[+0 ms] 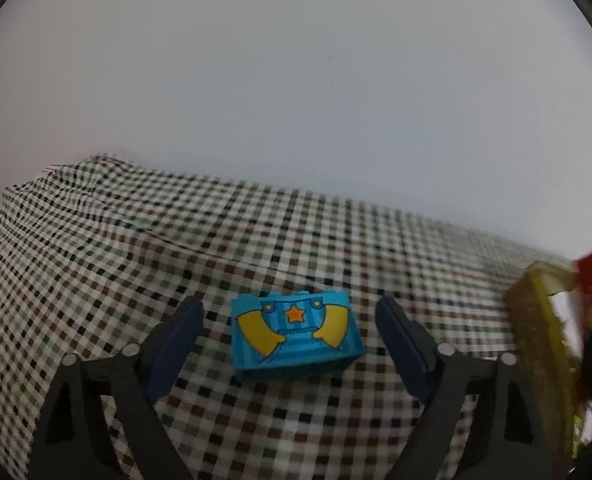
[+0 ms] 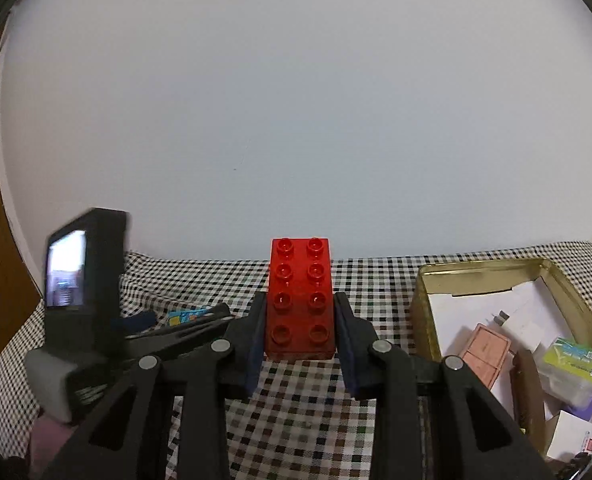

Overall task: Organize rigid objects
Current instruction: 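Grasp the red brick with the right gripper while the left grasps the blue block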

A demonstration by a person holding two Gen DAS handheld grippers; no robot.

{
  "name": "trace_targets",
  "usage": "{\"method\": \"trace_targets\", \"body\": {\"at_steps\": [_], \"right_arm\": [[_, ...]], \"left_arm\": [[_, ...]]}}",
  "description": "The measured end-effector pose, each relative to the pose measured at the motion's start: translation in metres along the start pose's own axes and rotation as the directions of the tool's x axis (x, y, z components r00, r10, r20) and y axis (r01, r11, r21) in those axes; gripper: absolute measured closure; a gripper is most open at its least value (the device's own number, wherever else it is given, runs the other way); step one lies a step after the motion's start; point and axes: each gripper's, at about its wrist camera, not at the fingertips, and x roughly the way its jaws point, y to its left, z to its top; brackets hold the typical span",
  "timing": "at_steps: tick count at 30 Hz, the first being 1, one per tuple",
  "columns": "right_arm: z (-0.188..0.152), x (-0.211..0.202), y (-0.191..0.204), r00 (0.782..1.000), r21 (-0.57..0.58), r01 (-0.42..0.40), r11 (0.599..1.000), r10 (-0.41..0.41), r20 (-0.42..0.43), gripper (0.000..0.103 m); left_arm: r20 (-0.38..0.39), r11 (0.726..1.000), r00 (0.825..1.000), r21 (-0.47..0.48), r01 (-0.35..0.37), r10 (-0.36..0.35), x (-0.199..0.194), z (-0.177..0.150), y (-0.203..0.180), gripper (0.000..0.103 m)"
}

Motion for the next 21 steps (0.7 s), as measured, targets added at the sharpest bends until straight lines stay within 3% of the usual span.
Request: {"method": "trace_targets", "body": {"at_steps": [5,10,13,17,21], "right_arm": [[0.002,0.011,-0.002,1.000,0.028,0.002,1.000,-0.001,-0.027,0.069],[-0.010,-0.002,-0.004,1.000,0.028,0.000,1.000,0.001,-0.030,0.069],[-0.009,-0.007,0.000,1.000,0.023,0.005,1.000,-0.004,-0.008,0.069],[-0.007,-0.011,0.000,1.000,0.023,0.012,1.000,-0.012,0.007,0.069],[-0.005,-0.015,0.000,0.999,0.017,0.024,1.000,-0.024,0.028,0.069]], "left_arm": [[-0.073,1.000,0.997,-0.026,-0.015,0.013,0.014,0.000,0.004,0.036],[-0.067,0.997,0.997,-0.067,0.031,-0.036,0.009,-0.006,0.014,0.037],[-0.019,0.991,0.995,-0.092,0.096,-0.098,0.004,-0.007,0.020,0.037],[0.083,0.988,0.991,-0.111,0.110,-0.101,-0.015,-0.010,0.022,0.037],[0.114,0.984,0.985,-0.108,0.139,-0.126,-0.025,-0.008,0.014,0.037]]}}
